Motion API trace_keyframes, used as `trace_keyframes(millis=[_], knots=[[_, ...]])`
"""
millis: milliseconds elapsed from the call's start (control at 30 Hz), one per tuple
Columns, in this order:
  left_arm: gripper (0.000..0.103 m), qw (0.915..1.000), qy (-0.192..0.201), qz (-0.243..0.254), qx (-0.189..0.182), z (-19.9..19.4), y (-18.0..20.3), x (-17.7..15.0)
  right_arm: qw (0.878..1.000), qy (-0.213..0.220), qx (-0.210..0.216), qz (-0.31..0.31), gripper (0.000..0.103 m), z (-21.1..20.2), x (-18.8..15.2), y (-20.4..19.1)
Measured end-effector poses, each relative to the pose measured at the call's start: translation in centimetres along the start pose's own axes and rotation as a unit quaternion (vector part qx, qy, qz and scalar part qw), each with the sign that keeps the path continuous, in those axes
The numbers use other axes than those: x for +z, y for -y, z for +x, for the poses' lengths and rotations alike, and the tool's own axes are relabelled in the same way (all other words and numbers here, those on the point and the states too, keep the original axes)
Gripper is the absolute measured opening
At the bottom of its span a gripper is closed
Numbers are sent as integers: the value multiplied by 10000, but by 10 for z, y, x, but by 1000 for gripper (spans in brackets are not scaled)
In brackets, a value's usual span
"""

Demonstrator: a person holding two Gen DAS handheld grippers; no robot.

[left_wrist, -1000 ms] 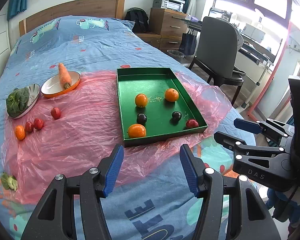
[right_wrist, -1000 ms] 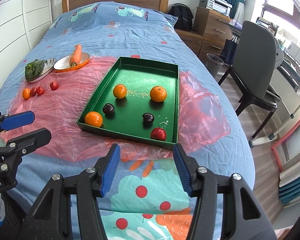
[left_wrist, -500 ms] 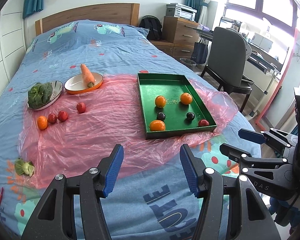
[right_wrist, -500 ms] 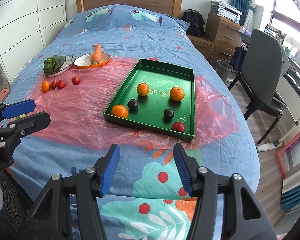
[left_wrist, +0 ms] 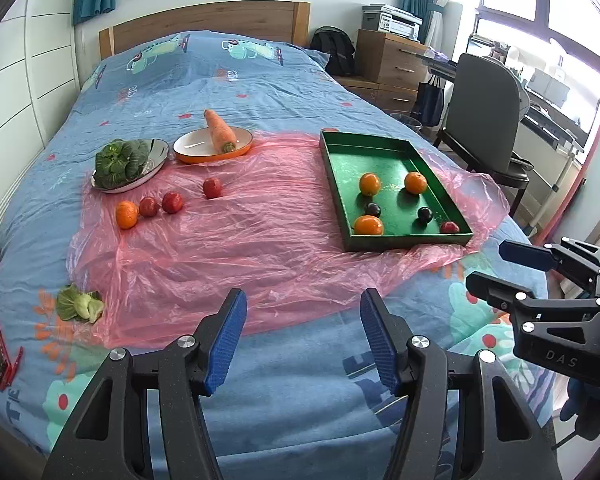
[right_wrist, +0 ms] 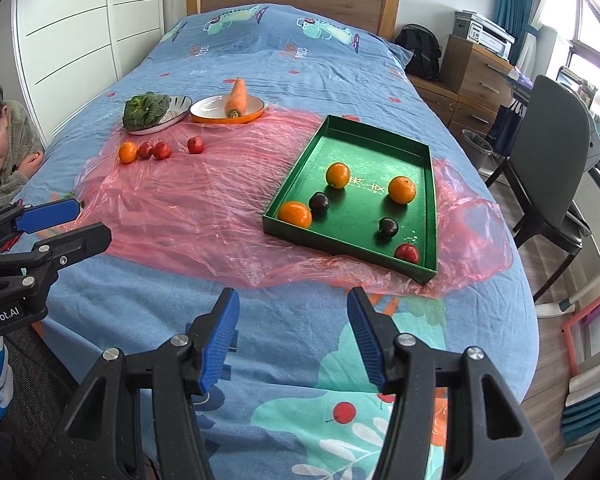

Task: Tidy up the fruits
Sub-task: 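Withdraw both grippers from the tray toward the remaining fruit, then grasp a large orange with the left gripper while the right grasps a red apple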

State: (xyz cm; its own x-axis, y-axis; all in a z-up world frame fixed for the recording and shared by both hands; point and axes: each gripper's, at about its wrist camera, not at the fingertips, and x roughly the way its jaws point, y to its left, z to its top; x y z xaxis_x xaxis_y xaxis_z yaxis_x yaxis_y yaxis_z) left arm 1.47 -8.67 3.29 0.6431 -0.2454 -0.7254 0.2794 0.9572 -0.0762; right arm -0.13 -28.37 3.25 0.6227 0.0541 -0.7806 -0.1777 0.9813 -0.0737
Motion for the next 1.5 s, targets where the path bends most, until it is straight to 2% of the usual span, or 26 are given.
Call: trace_keyframes(millis=[267,567,800,1167,1300,1500], knots=[[53,9990,107,-271,347,9,-43,-5,9984,231,444,-254,102,12,21,-28],[53,9957,49,-731,568,38,-108,-2,9927,162,1042,-584,102,55,49,-69],[53,9910,74,-1162,653,66,-168,14,9858,102,1481,-781,102,93,75,-98],[53,9935,-53,-1022,503,126,-236,49,9655,89,2166,-1445,102,167,134,-154],[53,9933,-165,-1034,495,149,-255,57,9606,88,2259,-1617,102,196,155,-166],[51,9938,-334,-907,544,175,-264,62,9552,44,2302,-1862,102,232,174,-178]])
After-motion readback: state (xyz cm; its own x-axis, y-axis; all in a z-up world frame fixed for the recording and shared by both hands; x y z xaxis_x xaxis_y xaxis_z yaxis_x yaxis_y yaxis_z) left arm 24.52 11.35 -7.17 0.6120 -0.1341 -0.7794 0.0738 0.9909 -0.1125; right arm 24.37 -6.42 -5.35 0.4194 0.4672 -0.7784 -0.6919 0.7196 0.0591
